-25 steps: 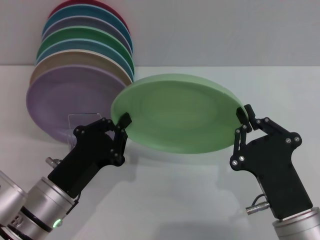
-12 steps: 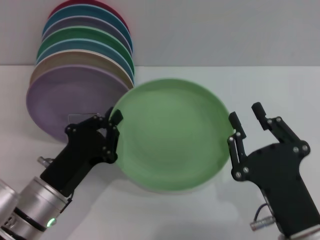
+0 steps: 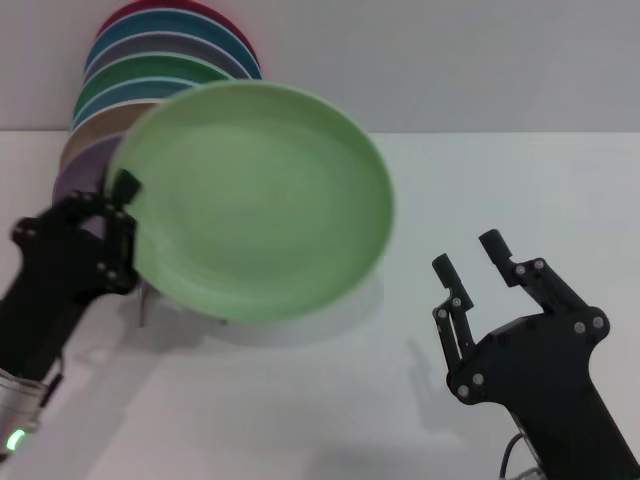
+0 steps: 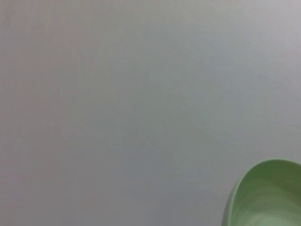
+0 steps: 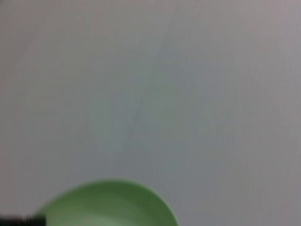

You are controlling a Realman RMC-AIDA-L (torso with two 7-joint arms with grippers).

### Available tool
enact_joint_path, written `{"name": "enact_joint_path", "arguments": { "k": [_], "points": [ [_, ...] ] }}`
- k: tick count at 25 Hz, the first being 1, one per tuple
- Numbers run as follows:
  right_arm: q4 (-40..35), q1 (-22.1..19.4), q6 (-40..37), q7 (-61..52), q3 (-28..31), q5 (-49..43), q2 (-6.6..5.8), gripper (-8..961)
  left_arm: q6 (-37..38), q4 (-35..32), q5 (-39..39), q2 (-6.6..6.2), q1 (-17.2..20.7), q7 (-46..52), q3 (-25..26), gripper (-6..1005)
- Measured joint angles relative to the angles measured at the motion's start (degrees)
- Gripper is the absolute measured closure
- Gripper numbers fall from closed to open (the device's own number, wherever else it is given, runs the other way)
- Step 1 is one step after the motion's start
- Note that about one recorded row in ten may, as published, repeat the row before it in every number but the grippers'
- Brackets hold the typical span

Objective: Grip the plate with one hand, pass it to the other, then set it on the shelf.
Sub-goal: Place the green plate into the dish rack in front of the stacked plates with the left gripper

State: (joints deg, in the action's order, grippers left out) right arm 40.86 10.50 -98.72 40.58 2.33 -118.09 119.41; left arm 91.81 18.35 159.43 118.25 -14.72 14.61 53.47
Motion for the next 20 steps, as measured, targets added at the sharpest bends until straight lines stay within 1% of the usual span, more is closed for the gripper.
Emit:
{"name": "enact_joint_path", "arguments": {
  "k": [1,2,3,4,5,6,7,8,9,10,12,14,16,17,18,20],
  "points": [
    [-0.6,0.0,0.5,0.0,0.2,0.1,0.01,634,0.8,-0.6,0.0,-0.02,-0.1,-0.7,1.1,951],
    [-1.6,0.0,1.3,-0.1,0.6,0.8,0.11,634,3.1,-2.5,0.1,-0.03,-0.7,-3.4,4.0,951],
    [-1.6,0.0,1.3,-0.1,0.6,0.8,0.11,634,3.1,-2.5,0.1,-0.03,-0.7,-3.4,4.0,951],
    [-1.9,0.1,1.6,-0.2,0.7,1.4,0.12,634,5.5,-4.1,0.1,-0.03,-1.2,-6.1,7.0,951],
    [-2.1,0.2,1.9,-0.5,0.7,2.4,0.13,634,5.5,-4.1,0.1,-0.03,-1.2,-6.1,7.0,951],
    [-2.4,0.3,2.1,-0.8,0.8,3.3,0.13,634,6.8,-4.8,0.1,-0.11,-1.5,-7.3,8.6,951],
    [-3.5,0.7,2.3,-2.5,0.8,5.3,0.10,634,9.3,-5.9,0.2,-0.51,-2.1,-9.6,10.8,951],
    [-3.5,0.7,2.3,-2.5,0.8,5.3,0.10,634,9.3,-5.9,0.2,-0.51,-2.1,-9.6,10.8,951],
    [-4.9,1.2,2.5,-5.4,0.8,7.4,0.11,634,12.1,-6.8,0.3,-1.38,-2.8,-12.5,11.5,950],
    [-5.4,1.4,2.6,-6.6,0.8,8.2,0.13,634,12.1,-6.8,0.3,-1.38,-2.8,-12.5,11.5,950],
    [-5.8,1.6,2.6,-7.7,0.8,9.1,0.12,635,13.9,-7.2,0.5,-2.44,-3.2,-15.0,11.4,950],
    [-6.8,1.8,2.8,-9.3,0.7,11.2,0.09,635,14.4,-7.9,2.4,-3.88,-4.0,-19.0,11.2,950],
    [-7.1,1.9,3.0,-9.3,0.7,11.9,0.09,635,14.4,-8.4,3.2,-4.13,-4.3,-20.4,11.2,950],
    [-7.6,1.8,3.8,-9.4,0.7,13.8,0.10,635,14.0,-10.6,5.1,-4.39,-5.7,-23.6,11.2,950],
    [-7.6,1.8,3.8,-9.4,0.7,13.8,0.10,635,14.0,-10.6,5.1,-4.39,-5.7,-23.6,11.2,950],
    [-7.8,1.8,4.5,-9.6,0.7,15.5,0.10,635,13.9,-12.4,5.8,-4.49,-6.9,-25.9,11.2,950]
  ]
}}
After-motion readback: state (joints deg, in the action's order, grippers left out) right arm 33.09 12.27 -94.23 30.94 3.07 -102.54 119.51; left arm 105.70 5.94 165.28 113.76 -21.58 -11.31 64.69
